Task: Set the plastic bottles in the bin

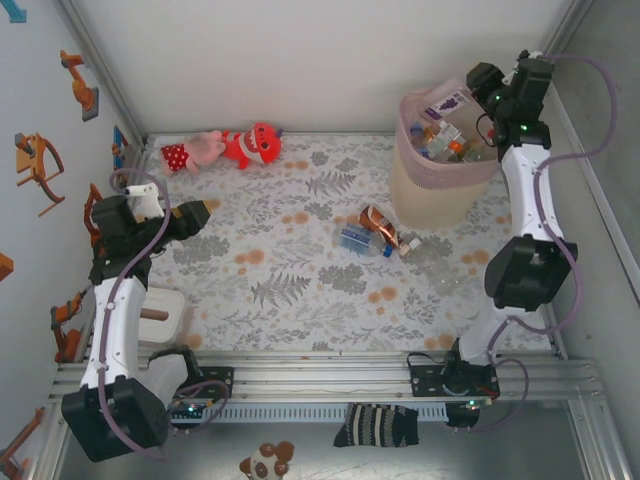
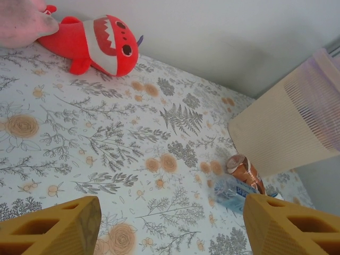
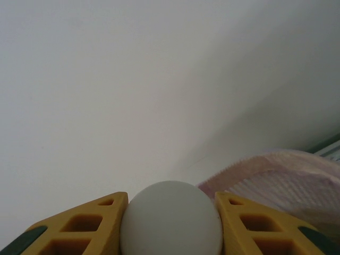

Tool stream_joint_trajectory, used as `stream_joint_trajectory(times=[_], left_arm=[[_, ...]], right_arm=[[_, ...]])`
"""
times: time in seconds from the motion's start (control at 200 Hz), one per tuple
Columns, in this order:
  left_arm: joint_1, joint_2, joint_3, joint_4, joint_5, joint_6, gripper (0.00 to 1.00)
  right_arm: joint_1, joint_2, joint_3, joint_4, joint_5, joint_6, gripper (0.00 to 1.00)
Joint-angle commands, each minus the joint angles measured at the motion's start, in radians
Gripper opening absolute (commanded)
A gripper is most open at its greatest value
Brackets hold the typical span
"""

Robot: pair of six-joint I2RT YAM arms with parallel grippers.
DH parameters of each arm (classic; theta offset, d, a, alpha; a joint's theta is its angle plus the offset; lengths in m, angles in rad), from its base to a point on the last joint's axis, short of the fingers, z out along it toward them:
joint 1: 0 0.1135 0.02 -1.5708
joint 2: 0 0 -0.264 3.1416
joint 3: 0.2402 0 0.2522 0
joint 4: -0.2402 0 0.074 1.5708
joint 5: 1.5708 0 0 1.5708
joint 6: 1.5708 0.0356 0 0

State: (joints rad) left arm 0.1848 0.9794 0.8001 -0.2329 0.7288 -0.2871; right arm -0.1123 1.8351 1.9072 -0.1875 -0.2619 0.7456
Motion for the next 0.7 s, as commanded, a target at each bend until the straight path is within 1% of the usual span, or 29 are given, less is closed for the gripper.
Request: stream_joint_trajectory(times=[0.0,0.08,0.235,0.371,0.531,0.571,0.641,0.696], left_arm=[[0.007,0.018,0.021,-0.011,0.001,0.023,0.71],[0.007,0.026,0.022,-0.015,0.002,0.026,0.71],[0.007,0.029,0.025,-0.026,-0.003,0.035,0.71],[0.007,0.032,0.026,-0.027,-0.004,0.036,0.71],[0.007,0.031,0.027,-0.028,-0.003,0.035,0.71],[0.008,0.028,0.027,-0.028,-0.003,0.036,0.71],[0.007,0.027,0.028,-0.028,-0.003,0.034,0.71],[0.007,0.026,0.029,-0.028,-0.003,0.034,0.71]], right_arm=[[-0.003,0.034,0.04,0.13,-0.108,0.027,0.05],[-0.003,0.074,0.035,0.171,-0.148,0.032,0.05],[-0.004,0.134,0.029,0.168,-0.146,0.052,0.09],[-0.003,0.161,0.042,0.118,-0.127,0.037,0.22],[-0.003,0.139,0.073,0.014,-0.055,-0.046,0.49],[-0.003,0.127,0.078,-0.007,-0.037,-0.069,0.54],[-0.003,0.102,0.093,-0.041,-0.002,-0.111,0.6],[-0.003,0.083,0.102,-0.063,0.019,-0.14,0.62]])
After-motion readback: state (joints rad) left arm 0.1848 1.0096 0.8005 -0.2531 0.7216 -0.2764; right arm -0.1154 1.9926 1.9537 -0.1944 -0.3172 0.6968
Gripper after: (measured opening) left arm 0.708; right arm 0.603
